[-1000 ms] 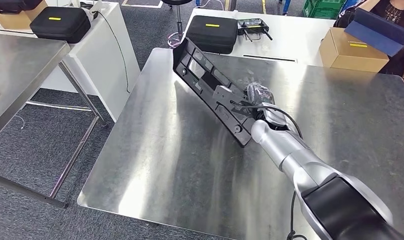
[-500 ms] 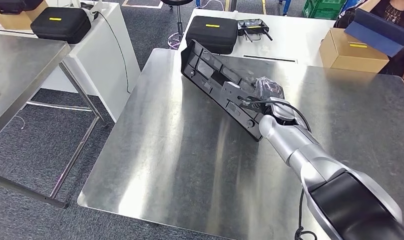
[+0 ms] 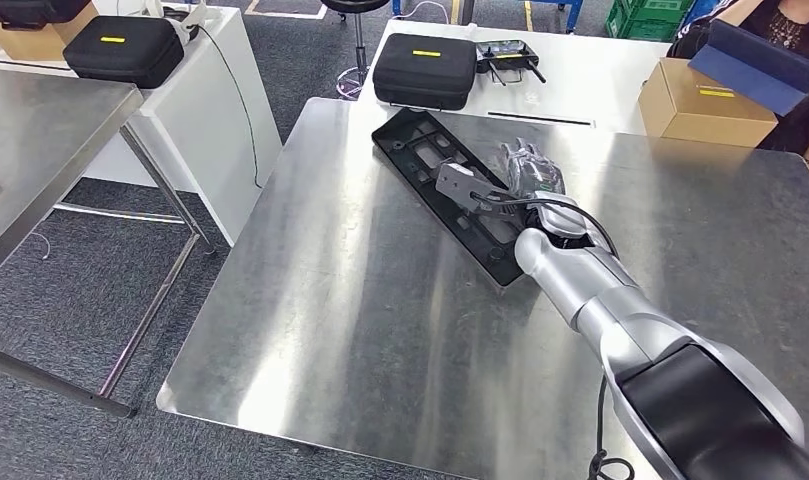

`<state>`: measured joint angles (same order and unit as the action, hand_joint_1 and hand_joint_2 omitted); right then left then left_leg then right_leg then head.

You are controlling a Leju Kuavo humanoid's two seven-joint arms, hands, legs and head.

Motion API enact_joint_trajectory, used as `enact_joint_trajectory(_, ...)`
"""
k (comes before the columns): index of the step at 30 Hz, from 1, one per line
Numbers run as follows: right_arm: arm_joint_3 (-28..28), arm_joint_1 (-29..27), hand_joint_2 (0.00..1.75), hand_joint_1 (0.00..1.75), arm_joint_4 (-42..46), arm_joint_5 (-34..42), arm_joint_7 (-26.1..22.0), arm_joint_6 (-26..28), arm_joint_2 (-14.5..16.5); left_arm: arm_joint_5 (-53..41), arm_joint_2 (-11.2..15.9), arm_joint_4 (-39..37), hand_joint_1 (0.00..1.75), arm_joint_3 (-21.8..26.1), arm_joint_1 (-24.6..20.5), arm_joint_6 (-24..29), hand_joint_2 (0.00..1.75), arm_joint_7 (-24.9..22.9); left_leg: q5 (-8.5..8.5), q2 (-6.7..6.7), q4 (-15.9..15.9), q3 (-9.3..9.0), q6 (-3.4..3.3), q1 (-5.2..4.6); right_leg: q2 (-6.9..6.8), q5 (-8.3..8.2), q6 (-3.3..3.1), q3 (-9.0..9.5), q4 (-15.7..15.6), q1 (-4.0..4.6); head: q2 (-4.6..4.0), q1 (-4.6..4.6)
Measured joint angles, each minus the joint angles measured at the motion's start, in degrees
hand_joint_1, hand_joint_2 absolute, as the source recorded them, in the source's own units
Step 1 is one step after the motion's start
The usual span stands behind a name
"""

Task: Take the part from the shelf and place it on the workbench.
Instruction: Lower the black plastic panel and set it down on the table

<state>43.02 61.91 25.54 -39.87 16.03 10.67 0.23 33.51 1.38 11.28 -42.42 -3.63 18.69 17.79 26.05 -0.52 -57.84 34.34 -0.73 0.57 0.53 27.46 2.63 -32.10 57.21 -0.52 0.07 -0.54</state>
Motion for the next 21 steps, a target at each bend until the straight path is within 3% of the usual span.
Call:
enact_joint_trajectory(9,-4.04,0.31,0.00,0.00,4.61,0.24,-2.08,2.00,-0.10,-0.09,0.02,0.00,0.00,-0.56,-0.06,0.00,0.00,-0.34,0.00,0.00,0.00,-0.09,0.00,0.01,0.00,0.00,0.00,0.06,0.00,0.01,-0.01,-0.01)
enact_joint_trajectory(21,-5.29,0.38,0.00,0.00,6.69,-0.23,-2.04,2.01,-0.30,-0.09,0.02,0.00,0.00,-0.81,-0.11,0.00,0.00,-0.34,0.00,0.00,0.00,-0.13,0.00,0.00,0.00,0.00,0.00,0.12,0.00,0.00,0.00,0.00)
